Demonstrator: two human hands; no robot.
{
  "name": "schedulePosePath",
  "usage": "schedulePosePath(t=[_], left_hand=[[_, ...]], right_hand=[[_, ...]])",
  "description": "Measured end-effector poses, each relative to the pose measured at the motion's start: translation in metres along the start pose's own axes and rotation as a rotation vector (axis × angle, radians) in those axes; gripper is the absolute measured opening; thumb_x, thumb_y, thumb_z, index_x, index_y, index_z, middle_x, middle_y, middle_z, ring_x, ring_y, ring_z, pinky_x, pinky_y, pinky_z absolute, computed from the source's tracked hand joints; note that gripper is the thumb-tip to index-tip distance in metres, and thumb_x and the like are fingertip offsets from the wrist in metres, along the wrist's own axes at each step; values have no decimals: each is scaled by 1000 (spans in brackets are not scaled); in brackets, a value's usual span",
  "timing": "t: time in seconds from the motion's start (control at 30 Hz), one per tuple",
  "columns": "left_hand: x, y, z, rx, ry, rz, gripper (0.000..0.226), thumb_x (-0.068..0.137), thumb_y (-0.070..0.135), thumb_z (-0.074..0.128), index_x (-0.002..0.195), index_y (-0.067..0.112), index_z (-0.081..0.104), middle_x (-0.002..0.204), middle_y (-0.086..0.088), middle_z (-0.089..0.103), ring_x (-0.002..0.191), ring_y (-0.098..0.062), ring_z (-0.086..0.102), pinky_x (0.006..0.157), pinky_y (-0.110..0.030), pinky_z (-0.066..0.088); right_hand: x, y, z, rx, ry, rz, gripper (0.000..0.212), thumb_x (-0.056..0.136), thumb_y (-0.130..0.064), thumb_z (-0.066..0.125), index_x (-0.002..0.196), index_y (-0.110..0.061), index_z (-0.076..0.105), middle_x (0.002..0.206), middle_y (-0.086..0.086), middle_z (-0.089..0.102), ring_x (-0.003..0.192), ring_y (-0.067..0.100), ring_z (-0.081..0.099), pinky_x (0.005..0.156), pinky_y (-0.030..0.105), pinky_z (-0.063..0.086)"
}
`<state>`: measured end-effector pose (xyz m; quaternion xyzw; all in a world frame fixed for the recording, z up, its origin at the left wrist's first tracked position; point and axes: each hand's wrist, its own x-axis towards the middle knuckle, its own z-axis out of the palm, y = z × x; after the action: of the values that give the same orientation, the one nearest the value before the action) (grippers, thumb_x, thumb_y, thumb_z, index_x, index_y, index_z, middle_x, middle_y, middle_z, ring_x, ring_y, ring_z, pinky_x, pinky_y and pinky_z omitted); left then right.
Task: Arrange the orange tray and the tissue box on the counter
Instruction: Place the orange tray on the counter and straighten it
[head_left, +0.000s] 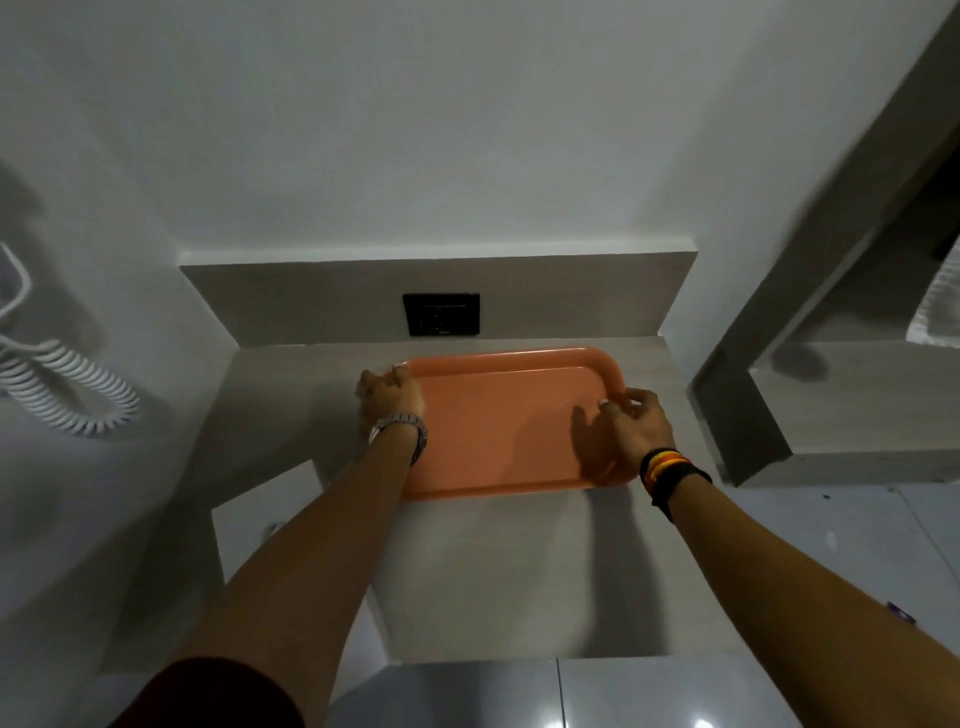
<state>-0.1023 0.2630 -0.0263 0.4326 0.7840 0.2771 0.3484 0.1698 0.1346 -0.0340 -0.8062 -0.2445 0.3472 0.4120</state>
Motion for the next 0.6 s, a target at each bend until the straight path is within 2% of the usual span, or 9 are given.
schedulePosePath(t=[0.17,0.27,0.33,0.4,0.47,0.53,0.6], left_hand=[[5,-16,3,15,-63,67,71,102,52,33,162,17,16,161,-14,39,144,-40,42,119,-55,31],[-21,-31,3,175,-32,221,69,104,47,36,162,13,18,168,-14,23,156,-33,19,125,-53,17],[-50,-45,3,312,-21,332,69,104,45,35,162,12,19,170,-13,17,158,-30,11,126,-52,12],[-82,-62,2,403,-30,391,70,104,48,28,163,13,15,172,-11,8,160,-28,3,127,-51,4],[-114,-78,4,475,-55,429,74,100,51,18,163,14,11,172,-11,2,160,-28,-4,128,-49,-5],[-143,-93,8,485,-87,458,73,101,51,17,164,14,9,172,-11,-2,159,-27,-7,128,-47,-8],[-160,-108,12,455,-119,461,69,106,46,25,164,13,7,172,-10,-4,159,-26,-9,128,-46,-6]], right_hand=[[-11,10,11,-44,58,-44,61,96,-32,65,148,-15,39,148,16,53,132,41,54,110,56,43],[-30,20,11,-218,96,-251,59,95,-37,61,145,-11,43,145,19,53,131,41,53,111,58,44],[-47,35,11,-445,57,-425,63,97,-43,54,149,-12,38,152,19,46,140,40,45,118,58,35],[-65,52,14,-659,-14,-552,68,100,-45,48,157,-14,28,165,18,29,152,36,28,126,56,18],[-83,68,18,-767,-82,-645,68,102,-44,43,160,-16,21,169,16,19,157,34,18,126,54,5],[-99,83,19,-818,-127,-711,67,102,-44,40,161,-19,19,171,12,15,158,32,13,127,55,4],[-110,95,20,-857,-156,-709,70,101,-44,39,162,-18,16,172,12,10,158,32,9,128,57,7]])
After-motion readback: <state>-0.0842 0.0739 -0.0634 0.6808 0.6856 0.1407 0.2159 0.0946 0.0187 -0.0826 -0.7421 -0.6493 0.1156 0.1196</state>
